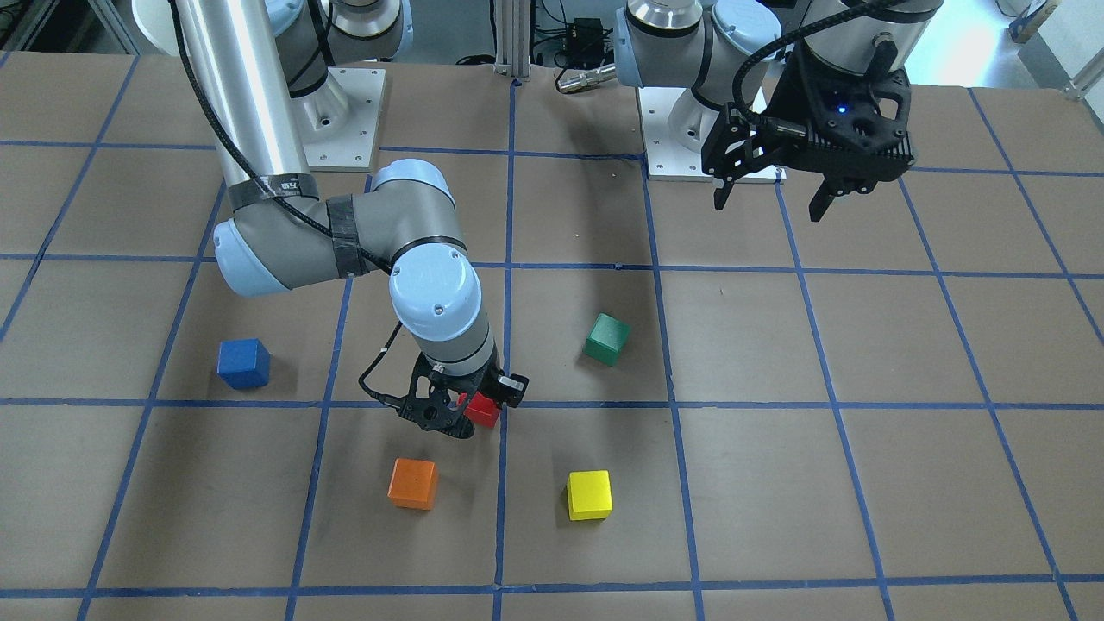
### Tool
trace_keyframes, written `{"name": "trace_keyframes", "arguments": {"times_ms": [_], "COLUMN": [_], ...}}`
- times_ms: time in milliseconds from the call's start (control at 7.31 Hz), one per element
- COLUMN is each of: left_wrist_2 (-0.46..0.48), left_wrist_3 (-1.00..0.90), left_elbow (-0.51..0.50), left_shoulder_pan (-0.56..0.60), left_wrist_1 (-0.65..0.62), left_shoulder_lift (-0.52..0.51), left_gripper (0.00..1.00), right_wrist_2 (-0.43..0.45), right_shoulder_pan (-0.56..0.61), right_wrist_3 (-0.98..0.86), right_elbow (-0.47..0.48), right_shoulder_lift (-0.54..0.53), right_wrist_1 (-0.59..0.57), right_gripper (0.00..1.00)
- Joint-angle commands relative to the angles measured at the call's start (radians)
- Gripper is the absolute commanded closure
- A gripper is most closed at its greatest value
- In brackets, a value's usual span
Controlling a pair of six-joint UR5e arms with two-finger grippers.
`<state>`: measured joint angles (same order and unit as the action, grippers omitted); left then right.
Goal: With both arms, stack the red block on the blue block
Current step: 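Lift the red cube with the right gripper and carry it over the blue cube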
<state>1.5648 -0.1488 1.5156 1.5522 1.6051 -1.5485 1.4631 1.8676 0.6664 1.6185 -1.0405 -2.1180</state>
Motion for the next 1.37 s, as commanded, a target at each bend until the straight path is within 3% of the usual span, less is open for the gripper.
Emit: {"name": "trace_keyframes", "arguments": {"times_ms": [0,274,684,1231], "left_wrist_2": [0.0,0.001,0.0,0.0], "left_wrist_3": [0.0,0.0,0.0,0.002], "left_elbow": [0.0,0.0,0.0,0.0], "left_shoulder_pan": [-0.001,0.0,0.0,-0.001], "left_wrist_1": [0.001,0.001,-0.001,-0.008], "left_shoulder_lift": [-0.002,-0.004,0.001,-0.001], "left_gripper": [0.0,0.0,0.0,0.0], "right_wrist_2": [0.006,0.038,0.054,0.098], "right_shoulder_pan": [-0.01,-0.049,-0.218,-0.434], "right_wrist_3": [-0.002,-0.087,-0.461,-0.859], "right_elbow": [-0.064,-0.109,-0.05,0.193], "right_shoulder_lift": [-0.013,-0.07,-0.229,-0.364], "right_wrist_1": [0.08,0.195,0.37,0.271], "right_gripper": [1.0,1.0,1.0,1.0]}}
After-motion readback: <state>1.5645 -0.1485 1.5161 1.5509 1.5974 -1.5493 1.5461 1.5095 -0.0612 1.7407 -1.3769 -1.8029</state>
